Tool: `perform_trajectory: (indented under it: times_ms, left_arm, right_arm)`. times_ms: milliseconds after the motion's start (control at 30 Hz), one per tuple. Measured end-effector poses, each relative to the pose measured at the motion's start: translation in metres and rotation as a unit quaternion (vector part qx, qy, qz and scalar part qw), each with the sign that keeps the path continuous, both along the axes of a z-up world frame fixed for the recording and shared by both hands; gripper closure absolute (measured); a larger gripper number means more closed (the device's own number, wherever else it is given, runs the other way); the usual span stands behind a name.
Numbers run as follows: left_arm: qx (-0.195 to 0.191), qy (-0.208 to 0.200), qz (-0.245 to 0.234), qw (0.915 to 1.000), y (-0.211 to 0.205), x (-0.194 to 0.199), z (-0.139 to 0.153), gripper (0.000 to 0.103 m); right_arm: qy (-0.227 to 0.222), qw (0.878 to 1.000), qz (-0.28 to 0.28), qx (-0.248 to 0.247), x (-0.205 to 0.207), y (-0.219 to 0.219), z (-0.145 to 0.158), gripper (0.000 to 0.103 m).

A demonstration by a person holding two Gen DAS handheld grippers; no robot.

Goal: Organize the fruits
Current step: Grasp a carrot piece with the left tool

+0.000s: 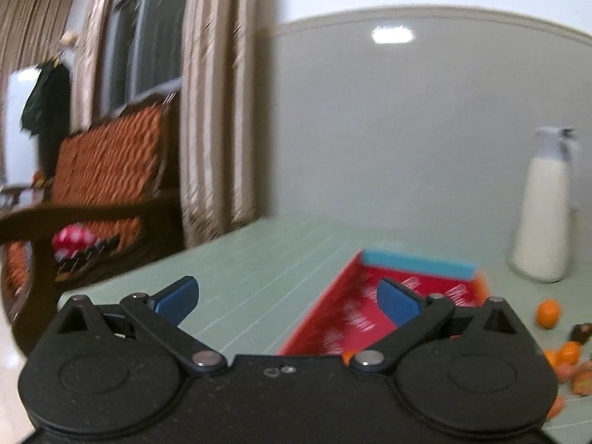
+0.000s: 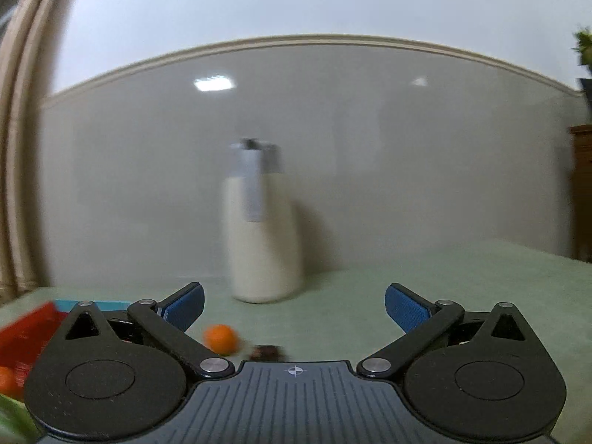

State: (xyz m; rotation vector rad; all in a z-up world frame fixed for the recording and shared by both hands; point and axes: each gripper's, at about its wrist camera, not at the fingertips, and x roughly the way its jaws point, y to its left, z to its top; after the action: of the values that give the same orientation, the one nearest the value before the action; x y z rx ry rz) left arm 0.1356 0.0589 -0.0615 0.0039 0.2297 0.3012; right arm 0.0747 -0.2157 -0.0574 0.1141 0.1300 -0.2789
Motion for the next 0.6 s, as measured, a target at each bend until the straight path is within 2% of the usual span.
perform_trajectory:
  times_ms: [67, 200, 367, 500, 600]
  left_arm:
    - [0.021, -0.016, -0.027, 0.9993, -0.019, -0.004, 0.000, 0.006]
    - [0.044, -0.019, -0.093, 0.9945, -0.058, -0.007, -0.006, 0.006]
    - [0.090, -0.037, -0.171, 0.9805, -0.104, -0.022, -0.016, 0.006]
    - [0.110, -0.011, -0.229, 0.9672, -0.134, -0.026, -0.034, 0.008]
    - [0.125, 0.009, -0.248, 0.9608, -0.150, -0.022, -0.046, 0.010]
  right_arm:
    - [0.002, 1.000, -0.026, -0.006, -0.004, -0.010, -0.004, 0.000]
    - [0.015, 0.996, -0.082, -0.017, -0.011, -0.028, -0.009, 0.000]
    - [0.012, 0.990, -0.137, -0.017, -0.017, -0.043, -0.010, 0.000]
    - [0.015, 0.988, -0.154, -0.014, -0.022, -0.056, -0.009, 0.000]
    - [0.016, 0.983, -0.181, -0.019, -0.022, -0.062, -0.009, 0.000]
